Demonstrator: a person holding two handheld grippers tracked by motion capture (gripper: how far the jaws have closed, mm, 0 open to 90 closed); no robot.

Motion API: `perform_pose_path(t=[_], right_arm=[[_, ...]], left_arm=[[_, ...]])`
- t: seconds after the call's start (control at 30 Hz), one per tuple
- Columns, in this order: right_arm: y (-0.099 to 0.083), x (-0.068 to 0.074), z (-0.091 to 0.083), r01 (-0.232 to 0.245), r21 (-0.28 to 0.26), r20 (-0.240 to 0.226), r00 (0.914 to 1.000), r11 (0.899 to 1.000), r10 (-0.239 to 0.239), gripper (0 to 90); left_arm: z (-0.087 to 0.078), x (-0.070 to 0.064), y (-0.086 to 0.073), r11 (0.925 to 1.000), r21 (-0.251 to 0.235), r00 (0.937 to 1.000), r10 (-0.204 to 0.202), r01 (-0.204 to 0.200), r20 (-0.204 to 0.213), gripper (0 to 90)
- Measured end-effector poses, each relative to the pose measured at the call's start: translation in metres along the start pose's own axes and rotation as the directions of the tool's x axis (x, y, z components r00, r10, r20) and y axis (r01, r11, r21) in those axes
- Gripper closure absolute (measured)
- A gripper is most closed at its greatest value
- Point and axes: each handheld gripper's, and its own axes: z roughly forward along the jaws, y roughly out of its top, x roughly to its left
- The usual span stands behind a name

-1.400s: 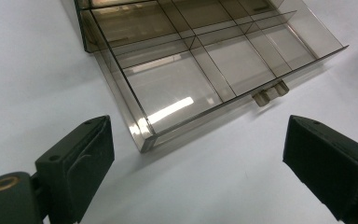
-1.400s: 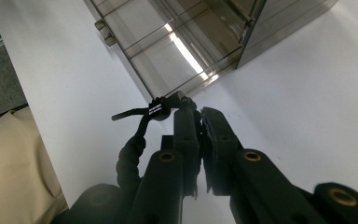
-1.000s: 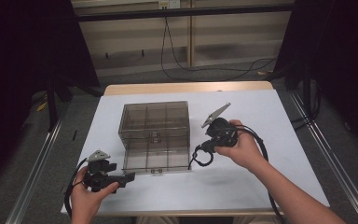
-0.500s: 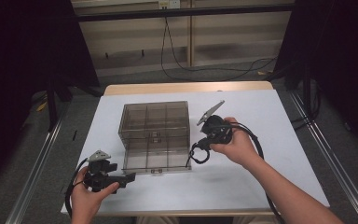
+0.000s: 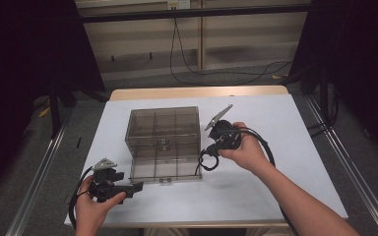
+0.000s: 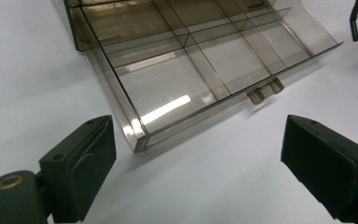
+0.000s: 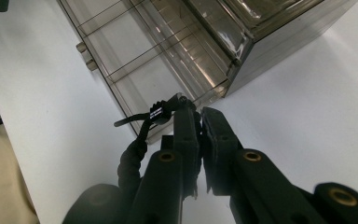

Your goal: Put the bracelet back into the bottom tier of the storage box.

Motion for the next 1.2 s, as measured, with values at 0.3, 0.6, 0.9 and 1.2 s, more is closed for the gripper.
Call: perform_pose_path(t=[0.3, 0.6, 0.9, 1.2], right_arm=[[0.006, 0.003, 0.011, 0.011, 0.009, -0.002, 0.9999, 1.0, -0.011, 84.6], [0.01, 0.003, 0.019, 0.013, 0.015, 0.0, 0.9999, 1.0, -0.013, 84.6], [0.011, 0.004, 0.024, 0.017, 0.021, 0.001, 0.9998, 1.0, -0.017, 84.6], [0.012, 0.005, 0.03, 0.02, 0.024, 0.007, 0.9998, 1.0, -0.021, 84.6]], left_arm=[[-0.001, 0.002, -0.001, 1.0, 0.001, 1.0, -0.008, 0.008, 0.003, 10.2], [-0.002, 0.002, -0.001, 0.9999, -0.007, 0.9999, -0.012, 0.012, 0.004, 10.3], [-0.002, 0.001, -0.001, 0.9998, -0.015, 1.0, -0.009, 0.009, 0.001, 10.5], [-0.003, 0.001, 0.0, 0.9998, -0.017, 1.0, -0.008, 0.008, 0.002, 10.7]])
